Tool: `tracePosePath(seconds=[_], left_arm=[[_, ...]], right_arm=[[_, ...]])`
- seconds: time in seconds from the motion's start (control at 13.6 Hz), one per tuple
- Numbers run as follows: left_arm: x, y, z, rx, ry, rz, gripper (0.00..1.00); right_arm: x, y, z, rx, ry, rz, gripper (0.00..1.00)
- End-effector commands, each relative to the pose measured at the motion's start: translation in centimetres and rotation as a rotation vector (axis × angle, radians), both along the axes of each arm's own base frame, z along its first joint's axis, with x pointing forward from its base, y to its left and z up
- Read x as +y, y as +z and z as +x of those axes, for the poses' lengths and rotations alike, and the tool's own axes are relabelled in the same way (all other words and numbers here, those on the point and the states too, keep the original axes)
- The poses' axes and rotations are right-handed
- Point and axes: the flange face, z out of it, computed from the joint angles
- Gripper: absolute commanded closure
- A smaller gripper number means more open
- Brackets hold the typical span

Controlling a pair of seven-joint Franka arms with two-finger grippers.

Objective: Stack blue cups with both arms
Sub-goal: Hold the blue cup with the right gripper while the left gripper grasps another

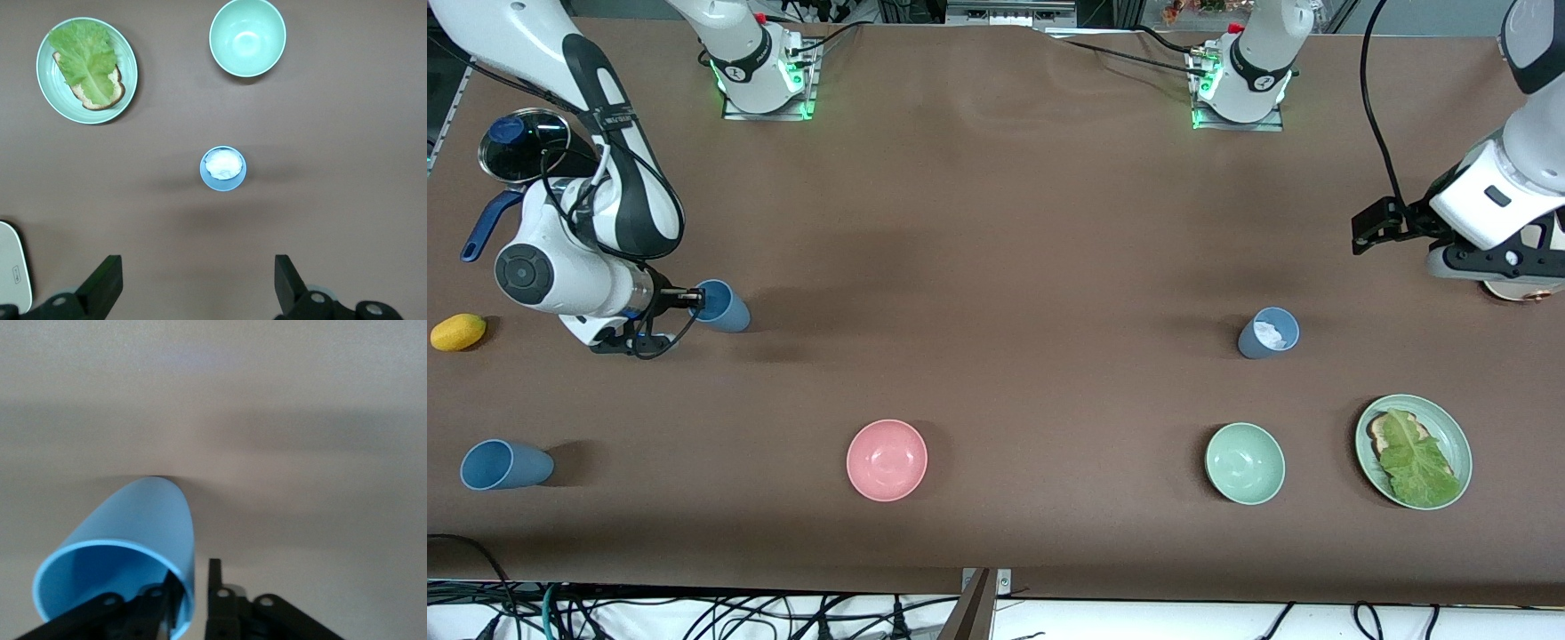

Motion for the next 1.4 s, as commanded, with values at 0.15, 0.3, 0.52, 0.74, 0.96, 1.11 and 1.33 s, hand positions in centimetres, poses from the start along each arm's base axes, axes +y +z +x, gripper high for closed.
tracePosePath(seconds=[0.15,0.3,0.52,0.74,0.96,1.11,1.33], left_arm=[[1.4,-2.9,1.1,0.063,0.002,-0.019,0.00],[1.8,-4.2,1.4,0.080,0.002,-0.020,0.00],[1.6,-7.3,1.3,0.098,0.000,-0.022,0.00],[1.7,-14.2,1.5,0.095,-0.001,-0.023,0.00],[2.9,-20.7,2.6,0.096,0.017,-0.029,0.00],[3.1,-23.9,1.2,0.078,0.021,-0.031,0.00],[4.9,-26.9,1.5,0.044,0.051,-0.036,0.03]], right_arm=[[1.2,3.2,1.4,0.033,-0.043,-0.003,1.00],[3.5,5.2,2.2,0.059,-0.073,-0.025,1.00],[5.1,6.3,2.5,0.062,-0.103,-0.042,1.00],[6.6,7.1,2.9,0.048,-0.128,-0.054,1.00],[7.1,8.0,3.3,0.052,-0.133,-0.058,1.00],[7.1,8.0,3.3,0.052,-0.133,-0.058,1.00],[7.1,8.4,3.5,0.043,-0.131,-0.056,1.00]])
